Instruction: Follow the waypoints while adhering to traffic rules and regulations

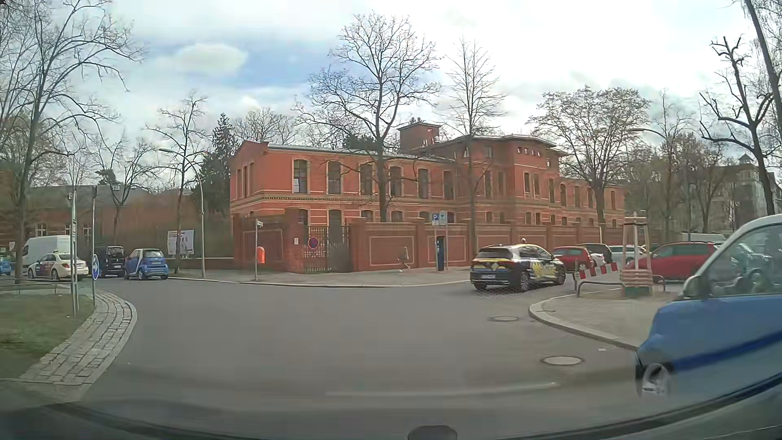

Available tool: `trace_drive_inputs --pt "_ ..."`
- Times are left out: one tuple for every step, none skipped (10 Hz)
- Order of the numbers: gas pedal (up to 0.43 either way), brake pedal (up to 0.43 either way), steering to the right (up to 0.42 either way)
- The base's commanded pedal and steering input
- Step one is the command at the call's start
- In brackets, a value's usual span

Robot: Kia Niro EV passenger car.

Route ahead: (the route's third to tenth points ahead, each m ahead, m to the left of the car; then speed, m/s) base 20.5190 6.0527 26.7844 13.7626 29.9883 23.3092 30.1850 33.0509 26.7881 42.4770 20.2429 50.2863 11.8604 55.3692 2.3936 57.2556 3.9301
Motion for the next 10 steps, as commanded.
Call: trace_drive_inputs --pt "0.11 0.0 -0.153" --pt "0.11 0.0 -0.157" --pt "0.11 0.0 -0.163" --pt "0.11 0.0 -0.169" --pt "0.11 0.0 -0.169" --pt "0.11 0.0 -0.171" --pt "0.11 0.0 -0.176" --pt "0.11 0.0 -0.184" --pt "0.11 0.0 -0.184" --pt "0.11 0.0 -0.183"
